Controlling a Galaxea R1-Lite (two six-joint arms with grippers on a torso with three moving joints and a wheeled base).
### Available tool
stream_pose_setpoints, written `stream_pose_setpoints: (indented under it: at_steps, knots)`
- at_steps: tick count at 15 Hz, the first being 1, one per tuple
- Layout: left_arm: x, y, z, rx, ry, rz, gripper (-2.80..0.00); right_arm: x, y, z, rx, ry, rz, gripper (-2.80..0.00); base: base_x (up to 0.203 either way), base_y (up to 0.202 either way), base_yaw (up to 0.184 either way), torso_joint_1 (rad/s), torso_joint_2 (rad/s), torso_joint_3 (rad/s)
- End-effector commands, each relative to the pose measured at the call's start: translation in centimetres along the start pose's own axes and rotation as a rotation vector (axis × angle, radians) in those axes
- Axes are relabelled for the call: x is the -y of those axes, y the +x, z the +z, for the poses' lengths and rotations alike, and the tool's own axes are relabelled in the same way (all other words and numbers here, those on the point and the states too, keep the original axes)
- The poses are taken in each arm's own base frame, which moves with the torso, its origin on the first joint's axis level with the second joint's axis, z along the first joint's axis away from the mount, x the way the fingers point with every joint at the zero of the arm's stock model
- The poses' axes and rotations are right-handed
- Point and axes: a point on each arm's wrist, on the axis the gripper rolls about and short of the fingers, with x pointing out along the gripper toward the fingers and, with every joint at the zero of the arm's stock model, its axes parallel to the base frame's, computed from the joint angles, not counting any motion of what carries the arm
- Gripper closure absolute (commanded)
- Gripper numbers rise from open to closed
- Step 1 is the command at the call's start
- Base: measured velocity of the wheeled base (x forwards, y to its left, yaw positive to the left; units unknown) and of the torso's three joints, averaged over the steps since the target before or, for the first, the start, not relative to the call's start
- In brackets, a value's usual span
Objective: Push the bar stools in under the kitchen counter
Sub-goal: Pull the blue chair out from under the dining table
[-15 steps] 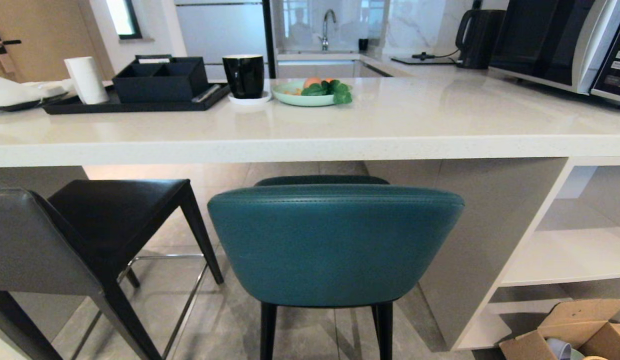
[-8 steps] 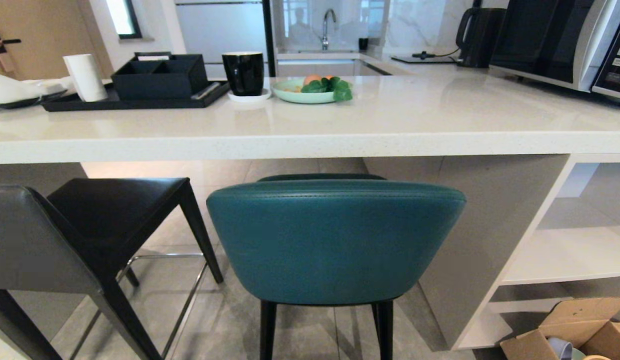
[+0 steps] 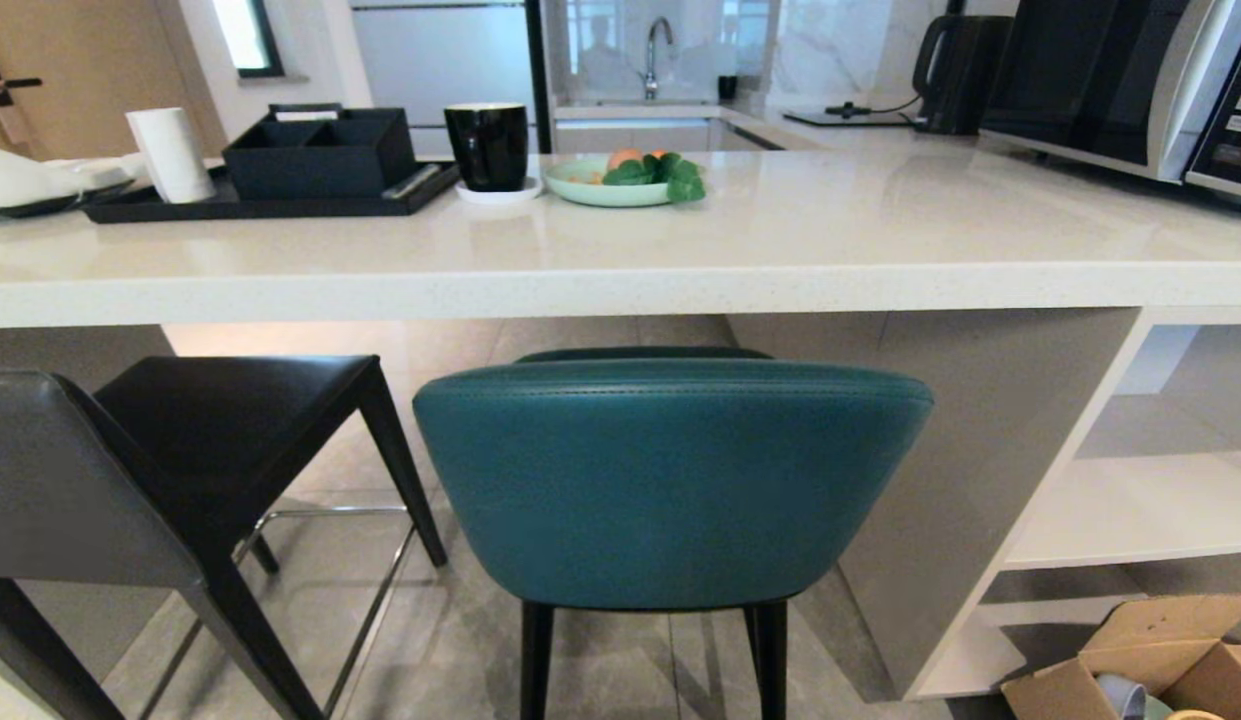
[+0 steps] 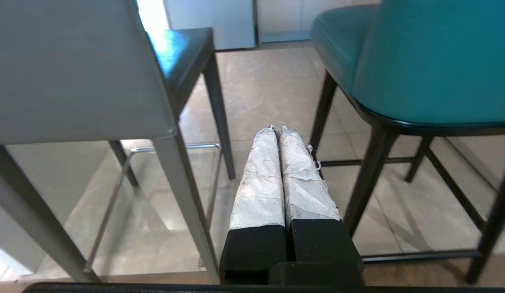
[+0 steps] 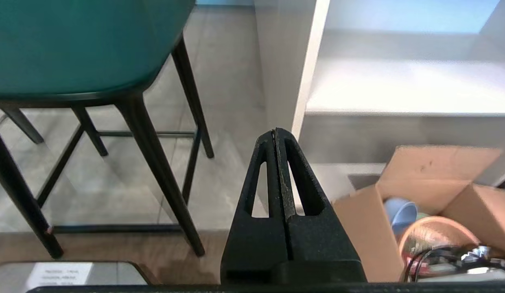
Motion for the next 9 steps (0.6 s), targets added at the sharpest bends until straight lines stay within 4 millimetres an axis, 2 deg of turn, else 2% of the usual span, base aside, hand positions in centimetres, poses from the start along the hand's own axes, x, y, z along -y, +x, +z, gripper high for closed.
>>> stream_pose_setpoints:
  at_steps: [1,3,5,7,9]
  knots:
    - [-0.1,0.4,1.9,-0.015,-0.017,-0.01,0.0,0.2,0.7,2.6,-0.056,0.019,0.012,0.0,0.0,0.0,0.0,0.0,0.0,0.0]
    - [-0.4,2.8,4.6,-0.098,-0.058,-0.021,0.0,0.4,2.9,5.5,-0.132,0.068,0.021,0.0,0.0,0.0,0.0,0.0,0.0,0.0]
    - [-0.7,6.6,6.3,-0.158,-0.078,-0.026,0.0,0.5,6.6,7.5,-0.186,0.094,0.022,0.0,0.0,0.0,0.0,0.0,0.0,0.0]
    - [-1.0,11.7,6.9,-0.213,-0.089,-0.031,0.0,0.6,11.5,8.5,-0.225,0.11,0.024,0.0,0.0,0.0,0.0,0.0,0.0,0.0]
    - [-1.2,16.6,6.3,-0.233,-0.095,-0.033,0.0,0.5,16.0,8.2,-0.258,0.126,0.033,0.0,0.0,0.0,0.0,0.0,0.0,0.0]
